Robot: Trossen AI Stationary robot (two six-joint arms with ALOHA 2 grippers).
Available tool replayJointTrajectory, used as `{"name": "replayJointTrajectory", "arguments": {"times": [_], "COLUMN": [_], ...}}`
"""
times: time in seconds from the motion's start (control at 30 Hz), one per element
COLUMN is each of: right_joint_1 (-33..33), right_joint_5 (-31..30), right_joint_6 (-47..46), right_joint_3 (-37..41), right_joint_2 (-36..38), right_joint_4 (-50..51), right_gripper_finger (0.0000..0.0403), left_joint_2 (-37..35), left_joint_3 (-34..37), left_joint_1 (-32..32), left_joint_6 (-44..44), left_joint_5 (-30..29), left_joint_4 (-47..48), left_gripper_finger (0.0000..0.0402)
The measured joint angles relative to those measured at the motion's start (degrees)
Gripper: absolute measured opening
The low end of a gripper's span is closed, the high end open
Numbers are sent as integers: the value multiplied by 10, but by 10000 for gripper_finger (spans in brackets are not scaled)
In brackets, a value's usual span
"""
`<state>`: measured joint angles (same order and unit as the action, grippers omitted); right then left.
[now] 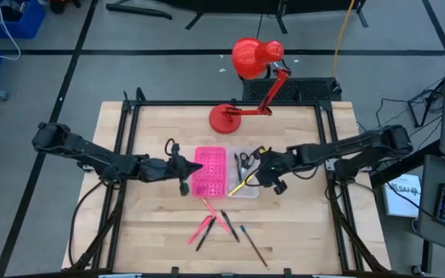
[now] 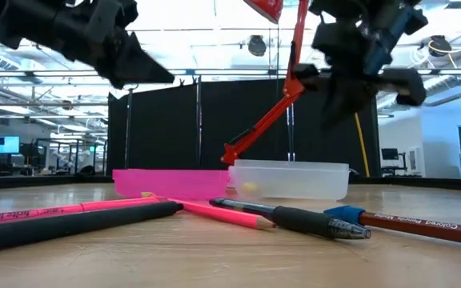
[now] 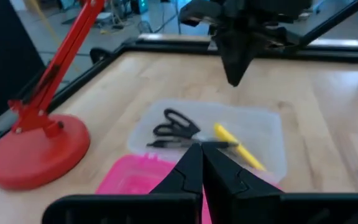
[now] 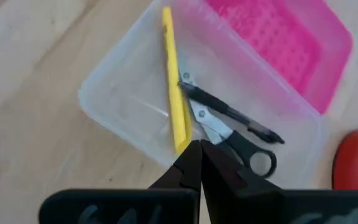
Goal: Pick & place school supplies into a supply box
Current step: Put the yellow pen into the pink supply box
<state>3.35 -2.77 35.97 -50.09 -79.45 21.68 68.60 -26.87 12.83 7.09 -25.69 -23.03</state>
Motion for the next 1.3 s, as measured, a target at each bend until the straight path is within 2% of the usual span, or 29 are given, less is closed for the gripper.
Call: {"name": "replayJointTrajectory", "arguments": {"times": [0.1,0.23,0.47,0.63,0.77,1.0,1.3], "right_joint_1": [-3,-4,-3,-3,-8,-14,-17], "right_joint_5": [-4,-3,0,2,5,14,12], "right_joint_6": [10,15,21,21,22,25,50], "right_joint_3": [1,-11,-103,-134,-134,-134,-136], "right_joint_2": [-39,-94,-184,-211,-221,-234,-253], "right_joint_4": [-20,-37,48,64,75,70,89], "right_gripper_finger": [11,45,122,154,154,129,62], "left_joint_2": [7,12,13,13,13,13,13], "left_joint_3": [11,21,34,44,50,55,55], "left_joint_1": [-6,-6,-5,-3,-3,-3,-3], "left_joint_6": [11,17,21,27,27,36,40], "left_joint_5": [-1,-3,-4,-2,-2,-2,0], "left_joint_4": [-3,-15,-13,-11,-11,-11,-12], "left_gripper_finger": [9,10,10,10,10,10,10]}}
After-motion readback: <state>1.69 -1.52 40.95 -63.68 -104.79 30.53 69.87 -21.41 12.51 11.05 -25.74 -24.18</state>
